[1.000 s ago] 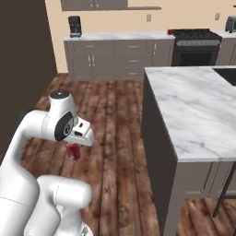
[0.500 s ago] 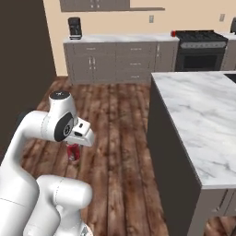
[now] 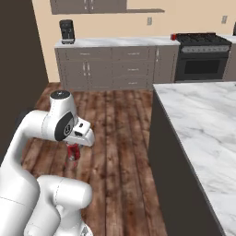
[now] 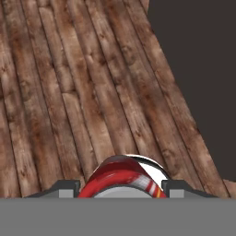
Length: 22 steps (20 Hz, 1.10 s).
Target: Four empty soda cans are scattered around the kitchen. Gather all the cans and cluster them next to the stove for recycling.
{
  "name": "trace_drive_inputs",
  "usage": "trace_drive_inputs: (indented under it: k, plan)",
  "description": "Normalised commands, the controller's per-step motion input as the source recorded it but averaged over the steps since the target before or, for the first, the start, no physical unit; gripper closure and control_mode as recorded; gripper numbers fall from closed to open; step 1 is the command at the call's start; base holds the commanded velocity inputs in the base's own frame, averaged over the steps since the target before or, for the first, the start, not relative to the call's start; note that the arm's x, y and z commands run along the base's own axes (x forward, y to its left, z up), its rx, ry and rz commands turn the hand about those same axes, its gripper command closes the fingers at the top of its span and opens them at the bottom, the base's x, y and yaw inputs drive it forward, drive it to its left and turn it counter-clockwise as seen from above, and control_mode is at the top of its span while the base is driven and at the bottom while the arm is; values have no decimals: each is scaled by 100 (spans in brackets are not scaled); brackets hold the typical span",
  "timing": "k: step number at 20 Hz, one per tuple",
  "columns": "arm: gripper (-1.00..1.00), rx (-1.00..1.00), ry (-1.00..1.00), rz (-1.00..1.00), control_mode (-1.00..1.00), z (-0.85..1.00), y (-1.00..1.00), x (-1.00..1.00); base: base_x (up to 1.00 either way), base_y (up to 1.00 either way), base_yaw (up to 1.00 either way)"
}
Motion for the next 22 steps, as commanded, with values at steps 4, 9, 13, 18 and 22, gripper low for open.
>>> trace_drive_inputs:
  k: [4, 9, 13, 18, 22]
  plan:
    - [100, 0, 0, 0, 100, 0, 0, 0, 88, 48, -8]
    - [100, 0, 0, 0, 100, 0, 0, 0, 88, 49, -9]
    - [100, 0, 0, 0, 100, 0, 0, 0, 86, 51, -10]
    - [100, 0, 0, 0, 100, 0, 0, 0, 87, 50, -10]
    - [100, 0, 0, 0, 100, 0, 0, 0, 89, 50, -8]
